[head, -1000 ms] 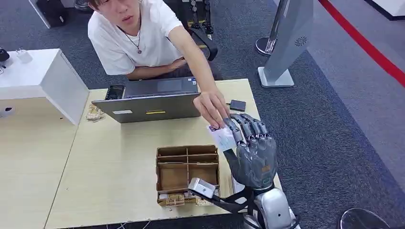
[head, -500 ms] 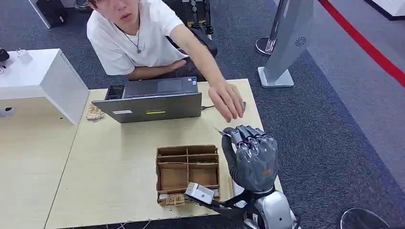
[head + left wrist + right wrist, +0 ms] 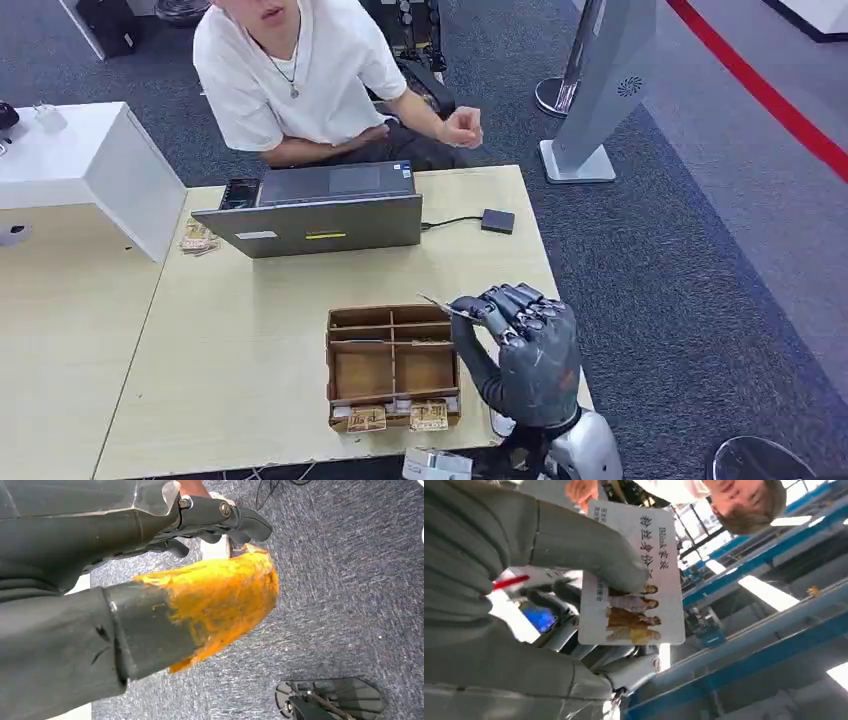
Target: Pass the card to the sensor for recognition and then transmit it.
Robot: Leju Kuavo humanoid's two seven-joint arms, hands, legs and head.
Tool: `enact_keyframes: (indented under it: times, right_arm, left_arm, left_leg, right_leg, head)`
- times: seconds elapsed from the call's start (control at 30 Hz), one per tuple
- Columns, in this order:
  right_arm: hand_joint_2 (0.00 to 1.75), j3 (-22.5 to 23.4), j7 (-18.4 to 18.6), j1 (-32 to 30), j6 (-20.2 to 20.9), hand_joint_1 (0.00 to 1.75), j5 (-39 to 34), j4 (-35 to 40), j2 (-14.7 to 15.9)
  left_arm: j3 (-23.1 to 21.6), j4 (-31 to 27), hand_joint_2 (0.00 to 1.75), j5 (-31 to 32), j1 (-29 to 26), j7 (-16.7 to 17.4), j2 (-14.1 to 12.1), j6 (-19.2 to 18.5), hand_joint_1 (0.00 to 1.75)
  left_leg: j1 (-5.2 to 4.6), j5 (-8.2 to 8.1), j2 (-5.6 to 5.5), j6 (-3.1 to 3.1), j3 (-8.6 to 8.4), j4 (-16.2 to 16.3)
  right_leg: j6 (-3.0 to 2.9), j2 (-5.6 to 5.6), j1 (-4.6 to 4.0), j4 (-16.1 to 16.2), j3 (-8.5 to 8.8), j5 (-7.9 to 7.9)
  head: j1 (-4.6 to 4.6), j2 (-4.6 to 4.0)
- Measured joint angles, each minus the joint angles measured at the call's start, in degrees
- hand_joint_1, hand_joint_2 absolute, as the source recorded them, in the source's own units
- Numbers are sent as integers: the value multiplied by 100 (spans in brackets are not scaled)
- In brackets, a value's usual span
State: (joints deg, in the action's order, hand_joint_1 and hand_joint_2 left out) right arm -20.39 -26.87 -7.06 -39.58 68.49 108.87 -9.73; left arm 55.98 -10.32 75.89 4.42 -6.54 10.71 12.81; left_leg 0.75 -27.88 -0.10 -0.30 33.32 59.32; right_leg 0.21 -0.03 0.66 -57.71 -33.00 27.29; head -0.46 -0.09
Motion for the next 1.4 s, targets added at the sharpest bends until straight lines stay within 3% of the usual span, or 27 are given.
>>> enact_keyframes:
  times: [0.1,0.3,0.57,0.8,1.4]
  right_arm:
    - [175,188,-39,-146,-2,175,-454,-118,-107]
    - [175,319,272,-341,-2,175,-1368,-415,-109]
    - [175,380,577,-525,2,175,-2653,-721,68]
    - [175,537,470,-688,223,175,-3903,-1071,197]
    - [175,1204,282,-837,739,175,-4346,-1936,171]
  left_arm:
    - [0,0,0,-29,0,0,4,11,0]
    - [0,0,0,-66,-4,2,0,46,0]
    - [2,0,0,-79,-5,59,-18,66,0]
    - [11,0,0,-90,-11,107,-55,107,0]
    - [122,0,0,-147,-22,101,-81,162,0]
  left_leg:
    - [0,0,0,0,1,0]
    - [-2,0,0,0,0,1]
    - [-1,0,0,0,0,0]
    - [-1,-1,0,0,1,0]
    - [-1,-1,0,0,1,0]
  right_leg:
    - [0,0,0,0,0,0]
    - [0,0,1,0,0,0]
    - [0,0,1,0,-1,0]
    - [0,0,1,0,0,0]
    - [0,0,1,0,0,0]
  head:
    - [2,0]
    - [2,0]
    - [2,0]
    - [2,0]
    - [0,0]
